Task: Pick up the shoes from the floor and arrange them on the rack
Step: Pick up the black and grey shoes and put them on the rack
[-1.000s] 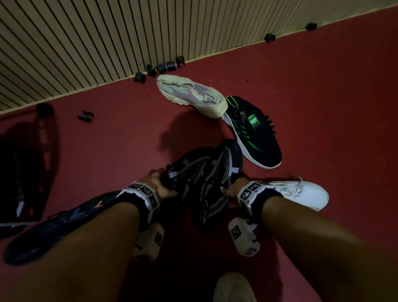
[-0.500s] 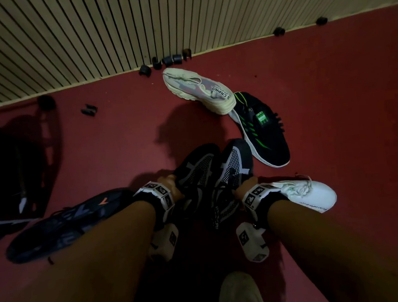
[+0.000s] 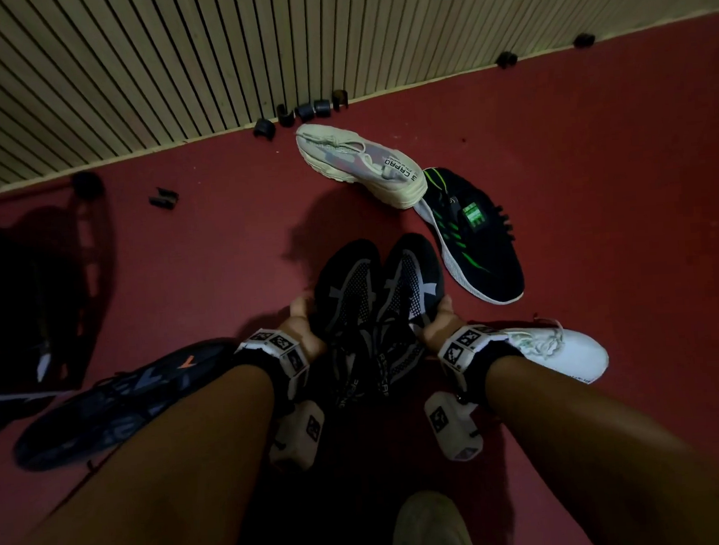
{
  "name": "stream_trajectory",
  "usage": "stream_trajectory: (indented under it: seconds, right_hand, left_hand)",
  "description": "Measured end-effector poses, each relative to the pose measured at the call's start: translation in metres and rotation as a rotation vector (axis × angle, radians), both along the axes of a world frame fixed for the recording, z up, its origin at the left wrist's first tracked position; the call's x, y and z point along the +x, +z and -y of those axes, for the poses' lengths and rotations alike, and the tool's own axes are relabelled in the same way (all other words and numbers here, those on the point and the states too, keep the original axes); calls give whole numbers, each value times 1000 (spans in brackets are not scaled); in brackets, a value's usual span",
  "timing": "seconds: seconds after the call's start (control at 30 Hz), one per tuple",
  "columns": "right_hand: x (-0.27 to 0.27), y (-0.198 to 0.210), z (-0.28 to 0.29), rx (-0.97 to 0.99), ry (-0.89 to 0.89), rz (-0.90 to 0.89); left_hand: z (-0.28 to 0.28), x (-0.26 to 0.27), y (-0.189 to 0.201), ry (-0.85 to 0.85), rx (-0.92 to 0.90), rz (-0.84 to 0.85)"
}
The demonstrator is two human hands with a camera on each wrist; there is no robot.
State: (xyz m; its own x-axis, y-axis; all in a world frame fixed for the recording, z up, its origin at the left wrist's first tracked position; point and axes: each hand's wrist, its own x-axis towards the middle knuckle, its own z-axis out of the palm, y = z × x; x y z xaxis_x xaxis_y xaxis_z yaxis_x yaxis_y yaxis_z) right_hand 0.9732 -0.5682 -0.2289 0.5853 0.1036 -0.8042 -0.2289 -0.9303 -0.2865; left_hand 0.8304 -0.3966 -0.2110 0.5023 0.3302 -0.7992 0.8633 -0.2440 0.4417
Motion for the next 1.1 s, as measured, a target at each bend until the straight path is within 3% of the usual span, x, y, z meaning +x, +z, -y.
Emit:
stream_trajectory:
  seconds: [0.17, 0.27, 0.37, 0.73, 0.87, 1.1]
  right_hand:
    - [14, 38, -16, 271, 38, 98]
    - [14, 89, -30, 409, 67, 156]
    - [20, 123, -43, 478, 171, 230]
    - [-3, 246, -103, 769, 353, 65]
    - [-31, 266, -116, 816, 355, 70]
    - [-104, 293, -131, 876, 309, 162]
  left_hand:
    - [-19, 3, 48, 64, 65, 152]
    - [-34, 3, 86, 103, 50, 323]
    - [-49, -8, 131, 144, 89, 391]
    - [-60, -80, 275, 421, 269, 506]
    - [-61, -118, 304, 472, 305, 520]
    - [-85, -194, 324, 349, 359, 591]
